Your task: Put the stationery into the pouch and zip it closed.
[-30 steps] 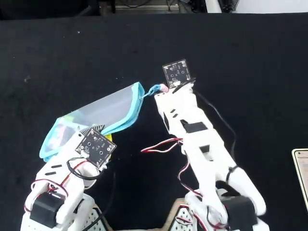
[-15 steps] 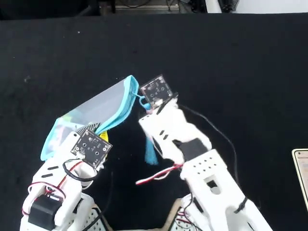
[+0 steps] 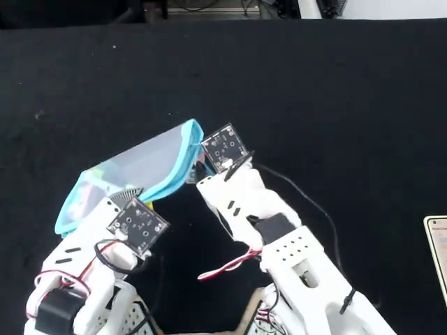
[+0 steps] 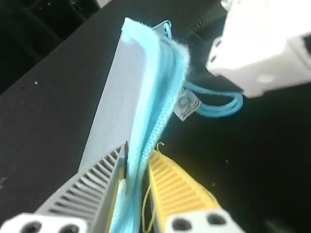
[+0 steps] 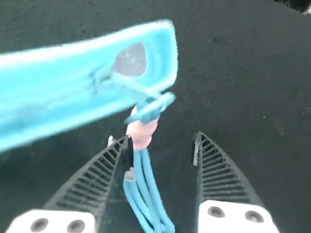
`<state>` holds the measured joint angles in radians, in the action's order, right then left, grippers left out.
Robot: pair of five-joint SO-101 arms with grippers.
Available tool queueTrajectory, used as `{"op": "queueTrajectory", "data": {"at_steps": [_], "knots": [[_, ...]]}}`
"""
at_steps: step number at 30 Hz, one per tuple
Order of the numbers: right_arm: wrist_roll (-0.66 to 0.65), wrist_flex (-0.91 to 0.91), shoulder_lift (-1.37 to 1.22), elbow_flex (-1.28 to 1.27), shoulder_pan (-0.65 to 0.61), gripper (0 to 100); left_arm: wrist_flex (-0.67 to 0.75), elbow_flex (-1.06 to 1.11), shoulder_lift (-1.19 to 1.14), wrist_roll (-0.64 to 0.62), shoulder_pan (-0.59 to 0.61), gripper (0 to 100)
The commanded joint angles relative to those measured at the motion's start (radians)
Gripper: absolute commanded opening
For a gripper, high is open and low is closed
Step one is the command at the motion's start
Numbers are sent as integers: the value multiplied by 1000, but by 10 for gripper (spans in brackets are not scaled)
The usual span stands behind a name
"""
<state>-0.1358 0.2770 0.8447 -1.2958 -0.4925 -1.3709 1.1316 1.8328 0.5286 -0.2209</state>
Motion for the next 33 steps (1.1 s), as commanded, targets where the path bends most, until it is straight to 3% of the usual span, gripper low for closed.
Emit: {"op": "queueTrajectory", "data": {"at_steps": [1,7,12,18,27,33], "knots": [[5,-46,31,5,-8,194,-31,-73,-5,32,59,29],[6,-52,31,2,-8,194,-32,-102,-5,34,157,29],[6,-54,31,10,-9,194,-55,-110,-5,40,154,29],[58,-55,31,10,-60,194,-126,-111,-5,164,154,29],[69,-54,38,10,-83,194,-133,-111,-5,167,163,29],[69,-54,179,-47,-100,194,-133,-110,-5,167,160,29]]}}
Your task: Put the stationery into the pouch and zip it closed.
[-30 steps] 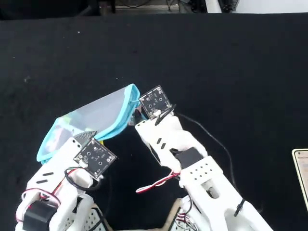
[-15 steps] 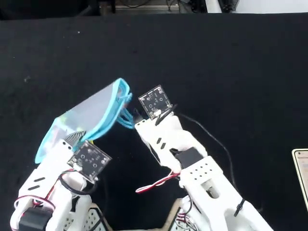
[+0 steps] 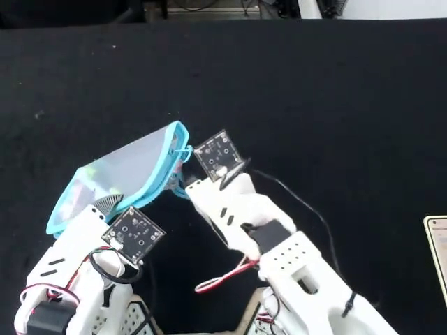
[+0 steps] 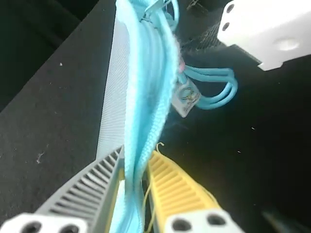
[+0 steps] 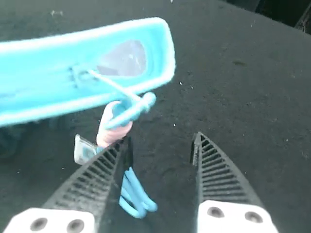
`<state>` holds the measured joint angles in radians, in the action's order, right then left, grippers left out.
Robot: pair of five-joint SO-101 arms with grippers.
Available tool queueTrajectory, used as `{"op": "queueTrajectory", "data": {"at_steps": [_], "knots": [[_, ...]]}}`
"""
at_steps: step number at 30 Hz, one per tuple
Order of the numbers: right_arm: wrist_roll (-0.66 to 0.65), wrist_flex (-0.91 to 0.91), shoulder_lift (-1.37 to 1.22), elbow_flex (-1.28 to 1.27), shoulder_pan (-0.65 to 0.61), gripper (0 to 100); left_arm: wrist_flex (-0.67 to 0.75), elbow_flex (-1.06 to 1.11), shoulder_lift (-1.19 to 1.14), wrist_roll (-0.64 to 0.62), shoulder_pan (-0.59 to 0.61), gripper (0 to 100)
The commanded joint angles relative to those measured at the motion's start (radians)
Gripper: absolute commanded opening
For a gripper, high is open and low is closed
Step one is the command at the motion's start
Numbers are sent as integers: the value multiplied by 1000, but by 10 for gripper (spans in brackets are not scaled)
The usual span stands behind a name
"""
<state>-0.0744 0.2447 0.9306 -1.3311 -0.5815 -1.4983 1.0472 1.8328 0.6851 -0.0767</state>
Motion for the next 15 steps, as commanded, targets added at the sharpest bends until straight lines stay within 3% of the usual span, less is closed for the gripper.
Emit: {"op": "queueTrajectory", "data": {"at_steps": [1,11,15], "knots": [[8,-21,125,-28,-11,194,-6,-25,-5,11,15,29],[9,-23,292,-110,-15,197,-6,-25,-5,11,10,29],[6,-15,297,-124,-87,194,-5,-25,-5,11,15,29]]}}
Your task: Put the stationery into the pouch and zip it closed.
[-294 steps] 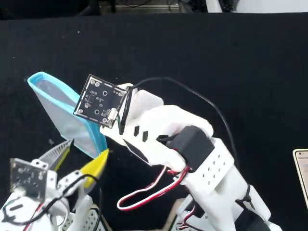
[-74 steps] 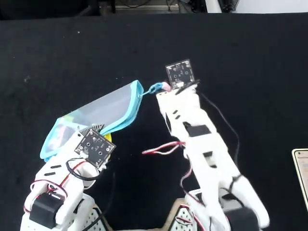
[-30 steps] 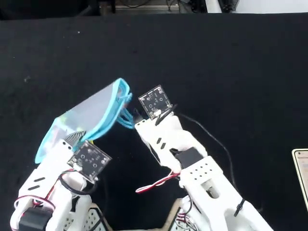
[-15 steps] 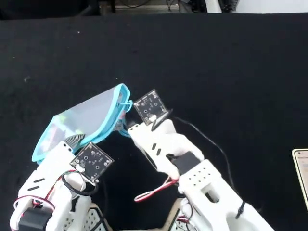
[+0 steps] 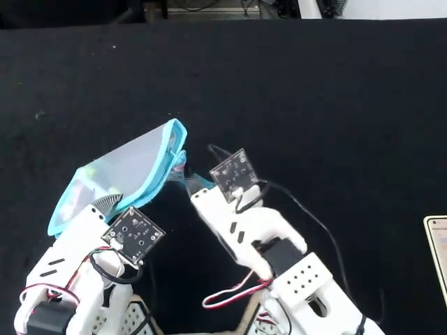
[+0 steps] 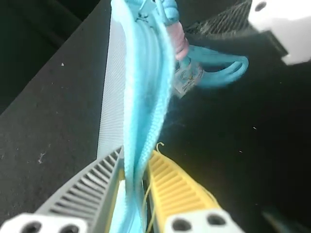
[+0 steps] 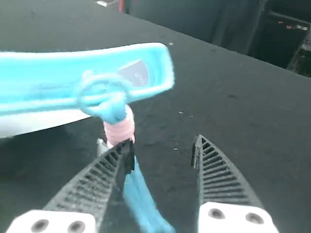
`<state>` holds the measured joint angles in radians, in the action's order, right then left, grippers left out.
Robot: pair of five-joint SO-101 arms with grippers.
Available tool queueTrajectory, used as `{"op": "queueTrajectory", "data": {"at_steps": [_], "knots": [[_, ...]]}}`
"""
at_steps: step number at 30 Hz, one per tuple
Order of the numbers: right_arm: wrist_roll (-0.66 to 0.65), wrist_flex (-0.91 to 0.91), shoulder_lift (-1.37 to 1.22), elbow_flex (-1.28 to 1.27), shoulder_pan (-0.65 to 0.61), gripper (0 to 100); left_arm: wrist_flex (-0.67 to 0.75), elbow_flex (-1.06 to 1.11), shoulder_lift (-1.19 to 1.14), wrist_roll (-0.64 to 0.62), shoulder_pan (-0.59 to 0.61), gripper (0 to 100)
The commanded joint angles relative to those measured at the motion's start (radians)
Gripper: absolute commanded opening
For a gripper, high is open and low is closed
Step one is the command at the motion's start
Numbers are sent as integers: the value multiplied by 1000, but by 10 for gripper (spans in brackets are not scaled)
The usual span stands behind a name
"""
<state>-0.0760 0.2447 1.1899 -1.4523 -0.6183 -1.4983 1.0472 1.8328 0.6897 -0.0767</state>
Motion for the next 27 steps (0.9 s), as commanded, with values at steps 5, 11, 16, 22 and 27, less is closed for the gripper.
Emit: {"op": "queueTrajectory", "data": {"at_steps": [5,11,16,22,27], "knots": [[0,-3,42,-21,-106,194,-5,-25,-5,3,12,29],[14,112,42,48,-48,194,2,-25,-5,3,10,29],[127,124,44,62,-46,194,2,-25,-5,3,12,29],[135,103,44,59,-51,197,2,-25,-5,3,12,29],[135,-51,42,-1,-46,195,2,-25,-5,3,10,29]]}}
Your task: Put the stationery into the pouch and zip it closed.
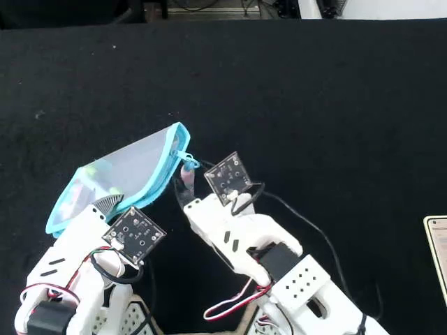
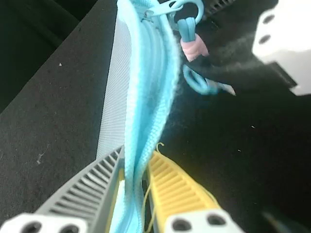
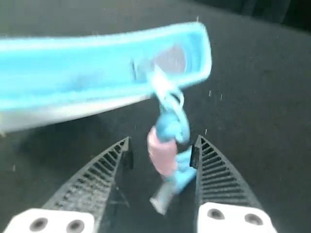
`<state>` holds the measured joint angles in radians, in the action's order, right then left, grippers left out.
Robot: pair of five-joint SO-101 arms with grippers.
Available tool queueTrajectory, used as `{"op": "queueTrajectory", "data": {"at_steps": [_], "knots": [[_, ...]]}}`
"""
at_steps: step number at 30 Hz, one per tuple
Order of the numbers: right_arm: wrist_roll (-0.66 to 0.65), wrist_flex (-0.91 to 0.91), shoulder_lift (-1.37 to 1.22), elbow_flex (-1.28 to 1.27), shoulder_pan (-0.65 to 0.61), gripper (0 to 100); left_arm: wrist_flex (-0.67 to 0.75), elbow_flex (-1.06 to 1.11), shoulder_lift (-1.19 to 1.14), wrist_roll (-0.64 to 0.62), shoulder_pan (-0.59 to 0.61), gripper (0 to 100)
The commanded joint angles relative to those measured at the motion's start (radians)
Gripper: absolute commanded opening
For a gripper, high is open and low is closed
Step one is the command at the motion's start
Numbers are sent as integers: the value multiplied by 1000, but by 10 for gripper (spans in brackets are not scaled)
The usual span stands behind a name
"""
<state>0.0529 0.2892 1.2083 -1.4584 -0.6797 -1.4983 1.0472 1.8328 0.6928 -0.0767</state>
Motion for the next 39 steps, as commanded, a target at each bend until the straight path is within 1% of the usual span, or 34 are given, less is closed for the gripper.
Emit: {"op": "queueTrajectory", "data": {"at_steps": [1,5,13,15,18,19,21,25,31,37,39], "knots": [[6,-130,24,-12,15,195,2,-25,-5,0,10,29],[5,-212,24,-45,15,194,2,-25,-5,0,15,29],[0,-212,15,-47,23,191,2,-25,-5,0,19,29],[0,-212,15,-45,48,144,2,-25,-5,0,19,29],[5,-216,18,-41,95,14,0,-25,-5,0,19,29],[5,-216,21,-41,106,11,0,-25,-5,0,19,29],[6,-216,21,-41,118,40,0,-25,-5,0,19,29],[0,-216,18,-41,126,12,0,-25,-5,0,19,29],[-2,-216,15,-41,127,11,0,-25,-5,0,19,29],[-2,-258,13,-35,235,11,2,-25,-5,0,12,29],[-2,-262,13,-38,244,11,2,-25,-5,-2,12,29]]}}
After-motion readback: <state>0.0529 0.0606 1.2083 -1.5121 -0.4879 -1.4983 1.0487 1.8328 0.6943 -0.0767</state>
